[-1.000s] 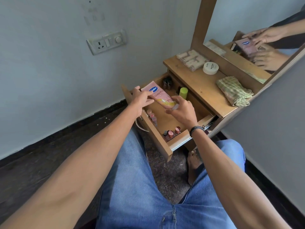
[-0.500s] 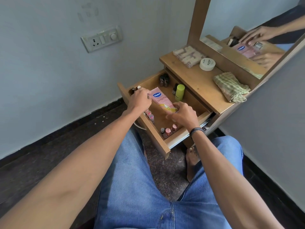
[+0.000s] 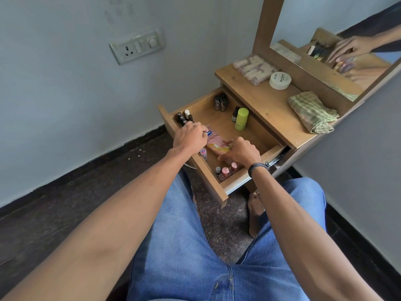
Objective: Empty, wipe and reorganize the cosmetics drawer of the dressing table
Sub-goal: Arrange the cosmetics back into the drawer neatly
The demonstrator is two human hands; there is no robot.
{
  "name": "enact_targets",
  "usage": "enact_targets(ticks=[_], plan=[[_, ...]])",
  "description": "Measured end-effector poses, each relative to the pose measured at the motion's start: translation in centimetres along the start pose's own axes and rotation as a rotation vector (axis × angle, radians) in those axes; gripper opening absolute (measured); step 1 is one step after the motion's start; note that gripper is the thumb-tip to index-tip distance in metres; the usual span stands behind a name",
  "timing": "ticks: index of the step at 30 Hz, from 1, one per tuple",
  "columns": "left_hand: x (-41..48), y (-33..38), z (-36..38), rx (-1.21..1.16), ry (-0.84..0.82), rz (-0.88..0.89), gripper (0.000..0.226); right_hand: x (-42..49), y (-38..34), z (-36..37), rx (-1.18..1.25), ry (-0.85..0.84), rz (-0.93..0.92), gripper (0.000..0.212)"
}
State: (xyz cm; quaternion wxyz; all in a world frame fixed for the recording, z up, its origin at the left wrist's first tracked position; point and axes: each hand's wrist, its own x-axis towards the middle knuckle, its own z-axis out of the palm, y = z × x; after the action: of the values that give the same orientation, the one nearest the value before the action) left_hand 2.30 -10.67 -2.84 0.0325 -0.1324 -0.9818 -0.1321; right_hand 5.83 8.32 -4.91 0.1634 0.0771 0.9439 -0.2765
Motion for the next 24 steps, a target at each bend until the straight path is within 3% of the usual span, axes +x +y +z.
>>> enact_targets(ticks=[5,10,24], plan=[[0.01,0.19,-0.10,0.100,-0.123,0.014,0.030,0.24,0.10,0.06,0.012,-0.025,-0.035,0.075],[0.24,0.39,-0.17,0.196,-0.201,0.022,0.031,0.18,0.31,-0.35,0.078,-0.022,-0.053,0.058],[0.21,0.37,-0.23,0.165,-0.202,-0.016,0.027,-0.43,0.44,-0.21,0.022,0.028,-0.115,0.041]])
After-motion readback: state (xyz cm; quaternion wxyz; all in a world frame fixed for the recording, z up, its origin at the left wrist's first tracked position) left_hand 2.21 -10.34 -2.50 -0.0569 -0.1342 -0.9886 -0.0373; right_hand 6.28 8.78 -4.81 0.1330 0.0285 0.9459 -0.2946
